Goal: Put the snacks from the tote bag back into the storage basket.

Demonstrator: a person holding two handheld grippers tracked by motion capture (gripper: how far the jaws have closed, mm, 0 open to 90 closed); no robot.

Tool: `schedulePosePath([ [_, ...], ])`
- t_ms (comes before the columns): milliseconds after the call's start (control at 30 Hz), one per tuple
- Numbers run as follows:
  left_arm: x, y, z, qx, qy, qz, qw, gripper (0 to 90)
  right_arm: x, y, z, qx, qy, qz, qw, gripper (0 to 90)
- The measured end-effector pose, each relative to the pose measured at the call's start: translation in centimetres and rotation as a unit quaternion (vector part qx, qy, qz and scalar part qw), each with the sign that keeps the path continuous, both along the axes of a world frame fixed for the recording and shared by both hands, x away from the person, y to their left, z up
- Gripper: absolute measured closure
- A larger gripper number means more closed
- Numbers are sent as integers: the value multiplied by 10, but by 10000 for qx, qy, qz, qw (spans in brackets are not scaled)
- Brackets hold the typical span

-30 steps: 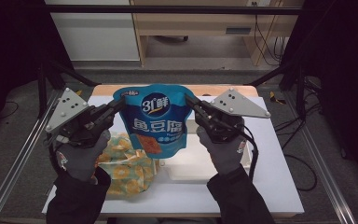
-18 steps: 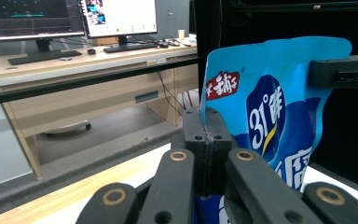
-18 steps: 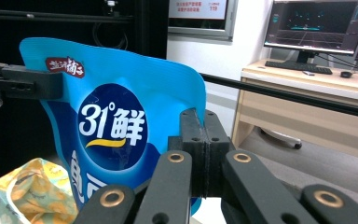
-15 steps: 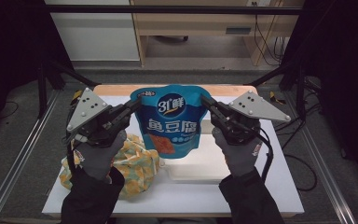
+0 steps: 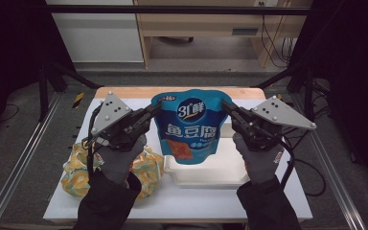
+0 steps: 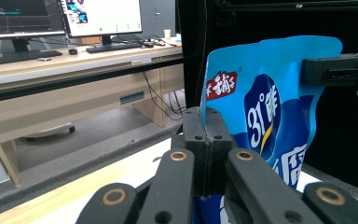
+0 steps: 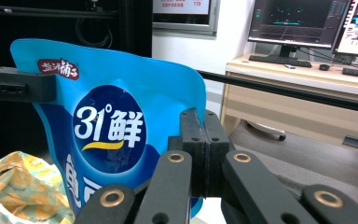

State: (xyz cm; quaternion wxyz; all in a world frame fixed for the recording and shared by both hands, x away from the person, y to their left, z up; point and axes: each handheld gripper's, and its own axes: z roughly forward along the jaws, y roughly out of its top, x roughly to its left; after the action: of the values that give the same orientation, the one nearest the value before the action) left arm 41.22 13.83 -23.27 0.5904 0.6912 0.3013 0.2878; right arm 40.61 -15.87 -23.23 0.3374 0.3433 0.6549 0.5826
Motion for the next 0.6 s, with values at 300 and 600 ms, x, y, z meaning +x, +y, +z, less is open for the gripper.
schedulePosePath([
  [300, 7, -9, -10, 21, -4, -85, 10000, 899, 2, -10, -11, 32, 74, -91, 9999, 900],
  [600, 10, -13, -20, 67, 119, -129, 9998, 899, 6, -14, -21, 22, 170, -130, 9998, 900],
])
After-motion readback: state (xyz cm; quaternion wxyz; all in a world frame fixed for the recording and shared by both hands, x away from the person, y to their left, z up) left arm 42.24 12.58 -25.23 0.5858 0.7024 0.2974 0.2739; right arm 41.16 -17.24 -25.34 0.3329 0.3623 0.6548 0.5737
